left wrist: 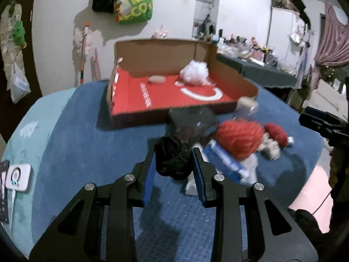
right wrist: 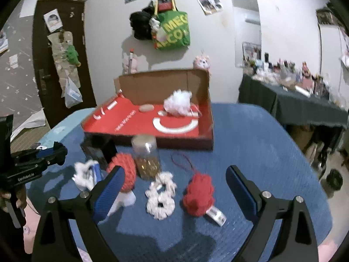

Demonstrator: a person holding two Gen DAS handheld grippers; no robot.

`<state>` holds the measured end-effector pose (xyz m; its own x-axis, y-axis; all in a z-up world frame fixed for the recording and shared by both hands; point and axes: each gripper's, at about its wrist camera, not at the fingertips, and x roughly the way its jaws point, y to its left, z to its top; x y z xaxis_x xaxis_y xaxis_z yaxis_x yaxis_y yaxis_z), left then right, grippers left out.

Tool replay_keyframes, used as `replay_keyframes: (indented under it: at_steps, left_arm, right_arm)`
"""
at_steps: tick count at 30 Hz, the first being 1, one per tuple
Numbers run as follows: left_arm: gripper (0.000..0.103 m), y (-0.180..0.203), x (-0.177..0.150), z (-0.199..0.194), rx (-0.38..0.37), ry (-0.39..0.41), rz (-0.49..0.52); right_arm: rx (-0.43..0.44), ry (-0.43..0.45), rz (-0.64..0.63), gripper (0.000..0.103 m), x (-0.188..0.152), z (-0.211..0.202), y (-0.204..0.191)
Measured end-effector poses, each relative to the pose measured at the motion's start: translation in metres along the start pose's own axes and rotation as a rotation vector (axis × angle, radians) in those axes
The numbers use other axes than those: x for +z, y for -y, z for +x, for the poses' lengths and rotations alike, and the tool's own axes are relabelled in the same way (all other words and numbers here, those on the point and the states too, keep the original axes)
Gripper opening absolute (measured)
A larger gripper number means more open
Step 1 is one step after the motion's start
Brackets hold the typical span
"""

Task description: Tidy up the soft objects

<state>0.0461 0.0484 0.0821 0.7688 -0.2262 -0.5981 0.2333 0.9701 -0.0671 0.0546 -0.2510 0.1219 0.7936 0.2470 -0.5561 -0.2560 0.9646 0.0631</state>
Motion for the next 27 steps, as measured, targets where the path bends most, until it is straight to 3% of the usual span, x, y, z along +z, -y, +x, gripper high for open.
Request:
replay_keyframes:
  at_steps: [10,12,13,14,24,27]
  left_arm:
    - [0.032,-0.010,-0.028,0.038,0.016,-0.078,-0.041]
    - [0.040,-0.010,-0.030,0.041,0.011,-0.084,-0.047]
    - [0.058,-0.011,-0.032,0.041,0.009,-0.082,-0.051]
    - [0.065,-0.011,-0.033,0.041,0.008,-0.080,-0.055]
    - [0.065,-0.010,-0.037,0.032,0.023,-0.033,-0.074]
    - [0.073,-0.010,-0.038,0.030,0.018,-0.027,-0.086]
  right_arm:
    - [-0.060,-0.053,0.013,0.096,-0.032,0.034,0.007]
    - [-0.065,-0.057,0.008,0.096,-0.034,0.035,0.007]
    - [-0.066,-0.058,0.007,0.096,-0.036,0.036,0.007]
    - [-0.067,-0.058,0.006,0.096,-0.036,0.037,0.008]
    - [-0.068,-0.050,0.014,0.096,-0.045,0.034,0.009]
    - [-0.066,-0.043,0.018,0.097,-0.048,0.032,0.008]
